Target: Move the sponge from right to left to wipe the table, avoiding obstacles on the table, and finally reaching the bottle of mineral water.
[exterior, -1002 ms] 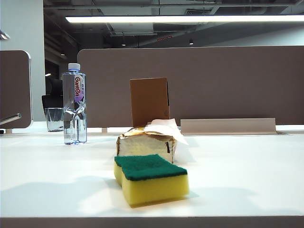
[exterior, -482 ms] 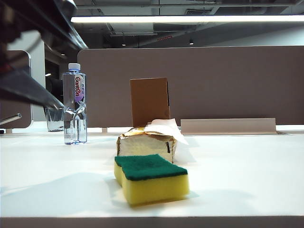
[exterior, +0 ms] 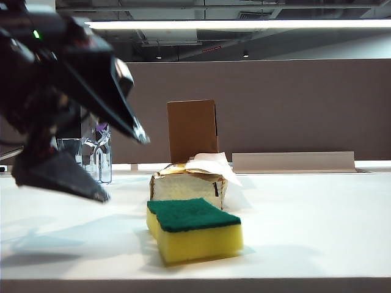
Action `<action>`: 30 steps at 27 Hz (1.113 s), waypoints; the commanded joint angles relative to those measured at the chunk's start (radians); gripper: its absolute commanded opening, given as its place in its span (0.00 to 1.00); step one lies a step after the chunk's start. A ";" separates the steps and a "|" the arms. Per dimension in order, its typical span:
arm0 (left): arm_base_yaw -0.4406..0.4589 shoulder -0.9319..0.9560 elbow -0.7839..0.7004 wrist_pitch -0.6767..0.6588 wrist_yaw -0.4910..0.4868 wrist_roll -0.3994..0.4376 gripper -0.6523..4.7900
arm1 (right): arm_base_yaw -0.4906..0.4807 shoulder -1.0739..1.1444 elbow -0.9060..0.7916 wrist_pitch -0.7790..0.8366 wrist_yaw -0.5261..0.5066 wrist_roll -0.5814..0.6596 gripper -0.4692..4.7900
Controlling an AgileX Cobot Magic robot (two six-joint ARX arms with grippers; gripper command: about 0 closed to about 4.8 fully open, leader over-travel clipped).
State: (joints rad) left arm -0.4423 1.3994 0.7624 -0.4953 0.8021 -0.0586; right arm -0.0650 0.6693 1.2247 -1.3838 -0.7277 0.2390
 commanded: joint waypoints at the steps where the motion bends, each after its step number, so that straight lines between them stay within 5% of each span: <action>1: -0.002 0.040 0.001 0.050 0.003 -0.010 1.00 | 0.003 -0.002 0.003 0.004 -0.008 0.000 0.61; 30: -0.051 0.210 0.003 0.355 0.005 -0.170 1.00 | 0.006 -0.001 0.004 0.004 -0.015 0.008 0.60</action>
State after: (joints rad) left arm -0.4923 1.6051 0.7628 -0.1623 0.8021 -0.2195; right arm -0.0601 0.6693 1.2247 -1.3861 -0.7353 0.2436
